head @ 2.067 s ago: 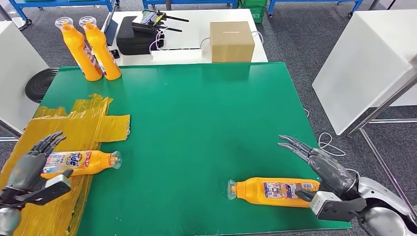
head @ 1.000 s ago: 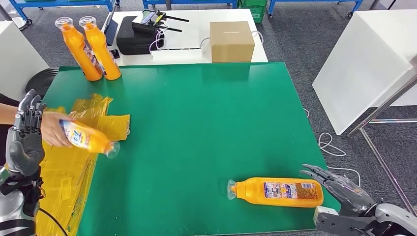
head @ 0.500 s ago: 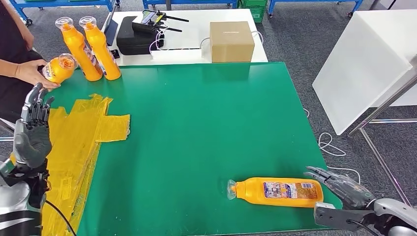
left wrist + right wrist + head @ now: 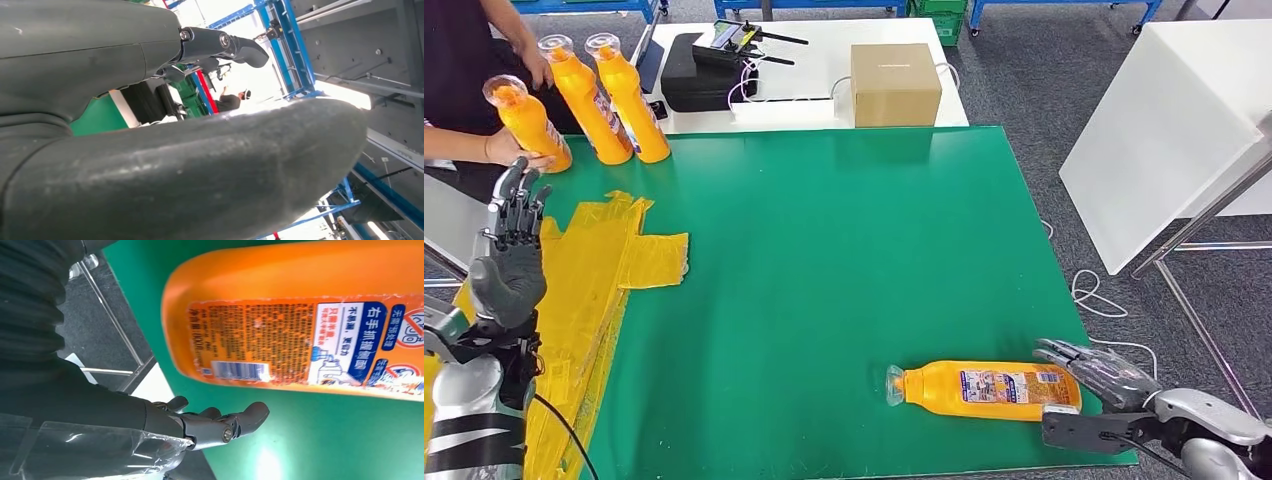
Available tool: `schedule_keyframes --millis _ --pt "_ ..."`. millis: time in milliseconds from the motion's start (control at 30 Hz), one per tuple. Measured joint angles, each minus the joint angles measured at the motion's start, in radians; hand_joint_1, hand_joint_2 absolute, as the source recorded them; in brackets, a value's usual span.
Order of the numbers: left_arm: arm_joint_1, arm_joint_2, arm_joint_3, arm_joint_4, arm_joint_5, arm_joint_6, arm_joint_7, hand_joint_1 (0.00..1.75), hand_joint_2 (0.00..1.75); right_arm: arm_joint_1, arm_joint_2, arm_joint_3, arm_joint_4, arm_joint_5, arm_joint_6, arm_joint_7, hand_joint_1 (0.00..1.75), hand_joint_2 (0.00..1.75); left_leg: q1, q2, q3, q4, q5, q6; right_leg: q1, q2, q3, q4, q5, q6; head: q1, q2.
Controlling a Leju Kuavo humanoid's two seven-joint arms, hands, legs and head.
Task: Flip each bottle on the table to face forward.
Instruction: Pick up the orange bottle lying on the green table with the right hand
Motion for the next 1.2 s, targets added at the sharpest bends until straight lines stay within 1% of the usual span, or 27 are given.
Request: schedule_keyframes --millis 233,600,833,867,967,1000,1200 --pt "-0.009 -0.005 -0.009 0.012 0.000 0.000 0.000 0.00 0.00 -0.031 0.016 0.038 0.033 0.002 0.001 -0.004 0.00 1.75 0.000 0.000 -0.001 0.000 0.000 0.000 0.000 0.000 0.000 0.000 0.000 0.000 0.000 0.000" --pt "-0.010 -0.008 -0.010 0.016 0.001 0.000 0.000 0.00 0.00 -0.044 0.024 0.053 0.053 0.009 0.001 -0.006 0.00 1.75 0.000 0.000 -0.001 0.000 0.000 0.000 0.000 0.000 0.000 0.000 0.000 0.000 0.000 0.000" --pt "-0.023 -0.015 -0.018 0.021 0.003 0.001 0.001 0.00 0.00 -0.112 0.064 0.121 0.110 0.047 -0.001 -0.011 0.00 1.75 0.000 0.000 0.000 0.000 0.000 0.000 0.000 0.000 0.000 0.000 0.000 0.000 0.000 0.000" --pt "-0.026 -0.016 -0.020 0.023 0.003 0.001 0.003 0.00 0.00 -0.122 0.071 0.134 0.121 0.050 -0.001 -0.011 0.32 1.75 0.000 0.000 0.000 0.000 0.000 0.000 0.000 0.000 0.000 0.000 0.000 0.000 0.000 0.000" --pt "-0.040 -0.019 -0.033 0.033 0.004 0.004 0.008 0.00 0.00 -0.155 0.089 0.179 0.155 0.057 -0.002 -0.013 1.63 1.75 0.000 0.000 0.000 0.000 0.000 0.000 0.000 0.000 0.000 0.000 0.000 0.000 0.000 0.000" --pt "-0.046 -0.020 -0.037 0.036 0.005 0.006 0.010 0.00 0.00 -0.166 0.093 0.195 0.165 0.058 -0.002 -0.014 1.75 1.75 0.000 0.000 0.000 0.000 0.000 0.000 0.000 0.000 0.000 0.000 0.000 0.000 0.000 0.000" --pt "-0.077 -0.024 -0.061 0.056 0.008 0.015 0.016 0.00 0.00 -0.209 0.097 0.265 0.207 0.057 -0.002 -0.014 1.75 1.75 0.000 0.003 0.003 0.000 0.000 0.000 0.000 0.002 0.002 0.000 0.000 0.000 0.000 0.000"
